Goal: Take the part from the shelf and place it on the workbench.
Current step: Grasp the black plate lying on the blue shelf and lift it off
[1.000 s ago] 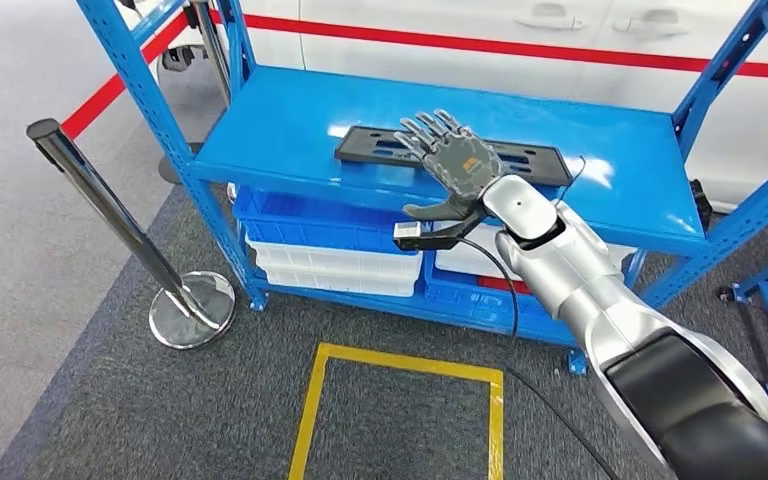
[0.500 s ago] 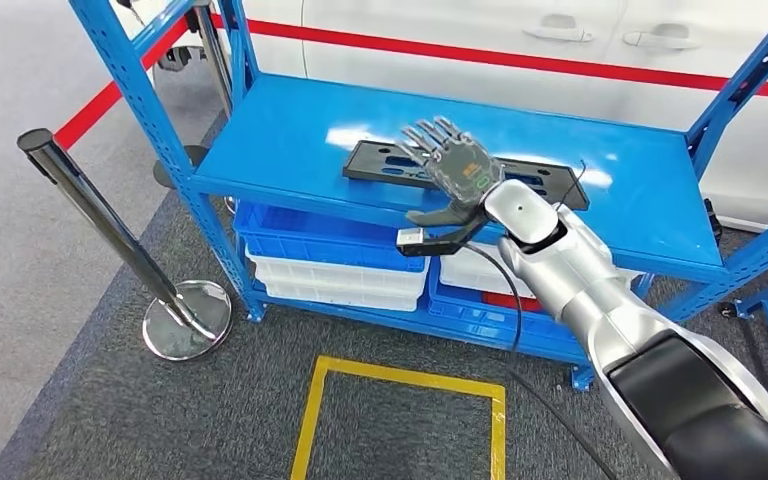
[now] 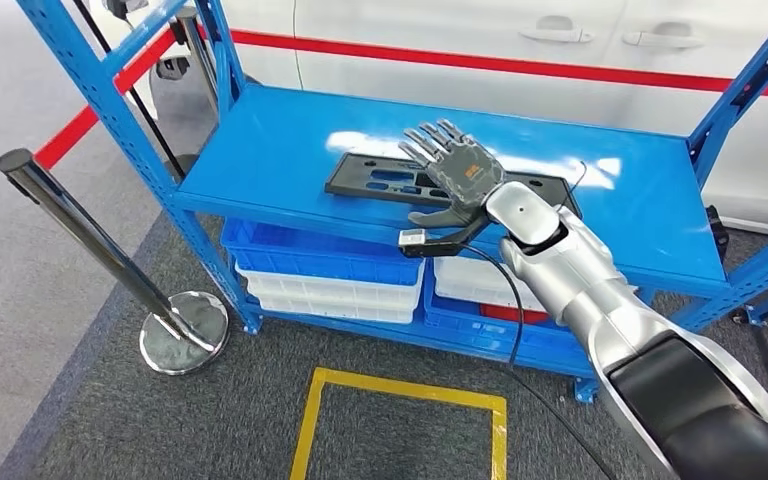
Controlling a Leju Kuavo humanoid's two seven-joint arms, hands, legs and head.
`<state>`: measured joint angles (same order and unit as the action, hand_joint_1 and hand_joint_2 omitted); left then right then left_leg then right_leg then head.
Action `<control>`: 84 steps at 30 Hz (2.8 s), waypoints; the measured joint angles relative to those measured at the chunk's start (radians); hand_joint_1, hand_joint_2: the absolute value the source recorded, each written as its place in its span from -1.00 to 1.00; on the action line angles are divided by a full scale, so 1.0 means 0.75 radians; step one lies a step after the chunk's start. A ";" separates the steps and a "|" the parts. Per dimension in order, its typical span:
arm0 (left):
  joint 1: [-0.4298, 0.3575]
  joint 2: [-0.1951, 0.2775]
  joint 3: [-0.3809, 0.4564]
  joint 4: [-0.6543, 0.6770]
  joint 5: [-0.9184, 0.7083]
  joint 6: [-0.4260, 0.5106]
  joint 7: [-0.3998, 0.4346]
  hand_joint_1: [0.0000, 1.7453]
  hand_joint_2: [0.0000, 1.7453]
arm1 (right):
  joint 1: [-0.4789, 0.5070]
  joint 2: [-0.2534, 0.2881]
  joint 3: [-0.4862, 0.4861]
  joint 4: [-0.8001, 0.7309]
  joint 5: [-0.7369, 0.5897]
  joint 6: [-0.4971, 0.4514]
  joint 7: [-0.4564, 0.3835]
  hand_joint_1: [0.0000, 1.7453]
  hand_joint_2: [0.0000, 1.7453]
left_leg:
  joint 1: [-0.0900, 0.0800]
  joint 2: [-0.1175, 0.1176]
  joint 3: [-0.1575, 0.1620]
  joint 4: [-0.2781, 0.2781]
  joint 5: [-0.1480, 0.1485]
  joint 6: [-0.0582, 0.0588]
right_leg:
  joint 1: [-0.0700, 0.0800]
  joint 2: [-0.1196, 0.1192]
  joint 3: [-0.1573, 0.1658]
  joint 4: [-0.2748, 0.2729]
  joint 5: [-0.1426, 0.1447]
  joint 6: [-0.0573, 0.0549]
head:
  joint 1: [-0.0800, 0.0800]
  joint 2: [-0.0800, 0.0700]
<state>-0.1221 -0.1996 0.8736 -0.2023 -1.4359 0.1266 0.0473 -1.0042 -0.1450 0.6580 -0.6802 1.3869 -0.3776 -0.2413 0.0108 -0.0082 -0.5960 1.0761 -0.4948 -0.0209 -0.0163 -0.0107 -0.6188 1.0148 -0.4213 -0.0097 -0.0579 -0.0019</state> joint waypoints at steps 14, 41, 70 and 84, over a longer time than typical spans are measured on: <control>0.006 0.005 0.000 0.000 0.000 0.000 0.000 -1.00 -1.00 | 0.000 -0.020 0.004 -0.001 -0.001 0.000 -0.001 -1.00 -1.00 | -0.014 -0.005 -0.040 -0.099 0.132 0.063 | 0.020 0.008 0.076 0.012 -0.089 0.026 | 0.000 0.000; -0.002 0.000 -0.001 0.000 -0.001 -0.025 -0.038 -1.00 -1.00 | -0.032 -0.025 0.042 0.088 0.057 0.270 0.064 -1.00 1.00 | -0.009 -0.006 -0.037 -0.076 0.119 0.033 | 0.014 0.001 0.051 -0.003 -0.036 0.013 | 0.000 0.000; -0.005 -0.006 -0.002 0.000 -0.016 -0.037 -0.048 -1.00 -1.00 | -0.040 0.025 0.038 0.239 -0.030 0.251 0.044 -1.00 1.00 | 0.001 -0.002 -0.043 -0.021 0.087 0.008 | -0.001 0.000 0.029 0.003 -0.018 0.019 | 0.000 0.000; -0.006 -0.008 -0.002 0.000 -0.016 -0.037 -0.048 -1.00 -1.00 | -0.036 0.059 0.032 0.255 -0.030 0.251 0.045 -1.00 1.00 | -0.013 -0.005 -0.007 -0.082 0.097 0.075 | 0.001 0.005 -0.058 0.156 -0.046 0.046 | 0.000 0.000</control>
<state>-0.1263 -0.2057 0.8721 -0.2020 -1.4481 0.0992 0.0114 -1.0315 -0.1010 0.6821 -0.4891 1.3645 -0.1892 -0.2079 0.0013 -0.0117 -0.6015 1.0144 -0.4218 0.0355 -0.0158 -0.0068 -0.6620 1.1317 -0.4561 0.0247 -0.0579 -0.0019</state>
